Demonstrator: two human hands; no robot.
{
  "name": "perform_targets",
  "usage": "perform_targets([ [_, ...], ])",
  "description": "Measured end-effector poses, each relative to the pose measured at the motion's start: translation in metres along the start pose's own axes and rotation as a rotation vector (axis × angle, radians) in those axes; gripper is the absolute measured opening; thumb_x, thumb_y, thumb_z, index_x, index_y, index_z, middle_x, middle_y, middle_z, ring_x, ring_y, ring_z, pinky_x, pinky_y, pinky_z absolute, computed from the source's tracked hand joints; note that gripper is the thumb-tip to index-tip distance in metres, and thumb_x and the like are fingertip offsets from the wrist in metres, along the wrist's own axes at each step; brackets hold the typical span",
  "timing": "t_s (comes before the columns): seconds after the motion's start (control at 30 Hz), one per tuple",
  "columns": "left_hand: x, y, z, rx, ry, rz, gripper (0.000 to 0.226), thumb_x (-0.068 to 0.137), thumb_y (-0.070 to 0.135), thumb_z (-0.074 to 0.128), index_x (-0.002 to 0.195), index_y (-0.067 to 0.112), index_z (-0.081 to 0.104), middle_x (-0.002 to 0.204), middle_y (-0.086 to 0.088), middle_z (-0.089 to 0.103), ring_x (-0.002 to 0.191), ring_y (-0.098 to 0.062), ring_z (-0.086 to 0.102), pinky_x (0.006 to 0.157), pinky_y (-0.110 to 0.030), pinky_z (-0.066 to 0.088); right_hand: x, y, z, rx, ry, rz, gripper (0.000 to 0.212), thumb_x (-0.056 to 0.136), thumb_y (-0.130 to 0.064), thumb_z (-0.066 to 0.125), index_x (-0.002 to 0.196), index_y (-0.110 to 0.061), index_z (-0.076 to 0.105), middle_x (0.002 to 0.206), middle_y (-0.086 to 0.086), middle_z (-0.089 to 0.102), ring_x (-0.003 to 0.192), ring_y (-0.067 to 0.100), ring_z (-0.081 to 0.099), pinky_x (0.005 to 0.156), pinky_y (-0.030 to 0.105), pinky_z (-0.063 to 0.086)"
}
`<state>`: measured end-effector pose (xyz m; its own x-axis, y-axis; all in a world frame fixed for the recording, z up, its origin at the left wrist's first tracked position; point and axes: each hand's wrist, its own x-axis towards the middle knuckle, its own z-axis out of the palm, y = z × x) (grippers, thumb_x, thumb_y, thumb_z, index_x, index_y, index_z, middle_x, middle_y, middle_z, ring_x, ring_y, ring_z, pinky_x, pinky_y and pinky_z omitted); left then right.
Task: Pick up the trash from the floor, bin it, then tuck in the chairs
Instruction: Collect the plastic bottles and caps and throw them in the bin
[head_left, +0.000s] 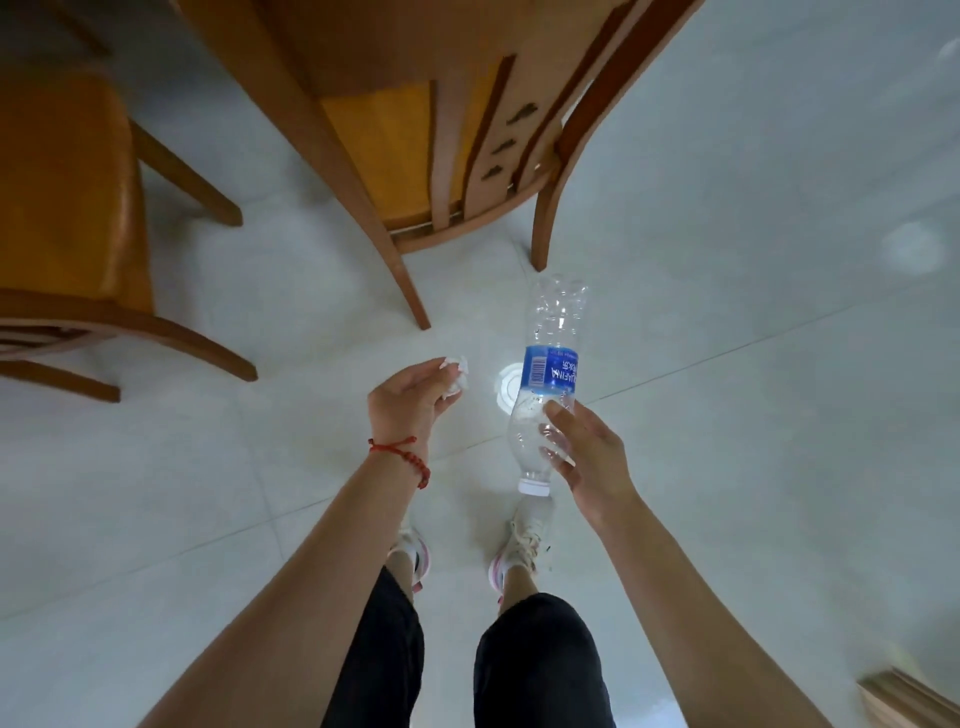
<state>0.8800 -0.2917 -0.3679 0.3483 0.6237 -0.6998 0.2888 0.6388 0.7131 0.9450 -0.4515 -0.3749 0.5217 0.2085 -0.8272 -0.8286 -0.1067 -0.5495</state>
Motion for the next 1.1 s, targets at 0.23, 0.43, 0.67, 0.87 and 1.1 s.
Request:
perform_targets([
  [0.23,-0.047,0.058,-0.024,-0.042,-0.021,0.062,0.008,0.074,-0.001,0.067,0.072,0.007,0.07,0.062,0.004,0.072,0.061,-0.008,0.066,0.063,-0.018,0.056,-0.065,-0.026,0.022,0.022,0.021,-0.031,0.014,0.08,-0.022,0.069,0.094,-0.023,0.067,0.097,0.004,0.063,0.096,0.02,0.06,0.091,0.037,0.047],
  [0.43,-0.074,0.095,-0.047,-0.088,-0.057,0.103,0.008,0.079,-0.002,0.062,0.08,0.003,0.068,0.061,0.007,0.072,0.063,-0.007,0.068,0.063,-0.016,0.055,-0.109,-0.034,0.037,0.034,0.026,-0.076,0.027,0.082,-0.023,0.067,0.108,-0.017,0.064,0.101,0.003,0.066,0.101,0.022,0.062,0.089,0.035,0.049],
  [0.67,-0.092,0.11,-0.078,-0.111,-0.064,0.092,0.016,0.077,-0.003,0.063,0.093,-0.005,0.066,0.061,0.007,0.072,0.072,-0.016,0.067,0.066,-0.018,0.056,-0.137,-0.031,0.045,0.052,0.035,-0.097,0.019,0.083,-0.026,0.066,0.1,-0.021,0.062,0.109,0.004,0.065,0.106,0.023,0.061,0.091,0.037,0.048],
  [0.87,-0.108,0.107,-0.099,-0.202,0.039,0.102,0.023,0.078,-0.002,0.062,0.1,-0.007,0.063,0.086,-0.007,0.067,0.085,-0.025,0.063,0.065,-0.017,0.056,-0.143,-0.033,0.048,-0.032,-0.03,-0.086,0.015,0.083,-0.026,0.066,0.096,-0.02,0.062,0.112,0.007,0.064,0.107,0.025,0.061,0.094,0.04,0.048],
  [1.1,-0.143,0.083,-0.107,-0.434,0.228,0.129,0.009,0.08,-0.003,0.059,0.087,-0.004,0.065,0.068,0.001,0.072,0.082,-0.024,0.063,0.064,-0.017,0.056,-0.142,-0.049,0.036,-0.266,-0.172,-0.047,0.034,0.083,-0.027,0.066,0.112,-0.011,0.059,0.112,0.009,0.064,0.105,0.025,0.061,0.089,0.038,0.05],
])
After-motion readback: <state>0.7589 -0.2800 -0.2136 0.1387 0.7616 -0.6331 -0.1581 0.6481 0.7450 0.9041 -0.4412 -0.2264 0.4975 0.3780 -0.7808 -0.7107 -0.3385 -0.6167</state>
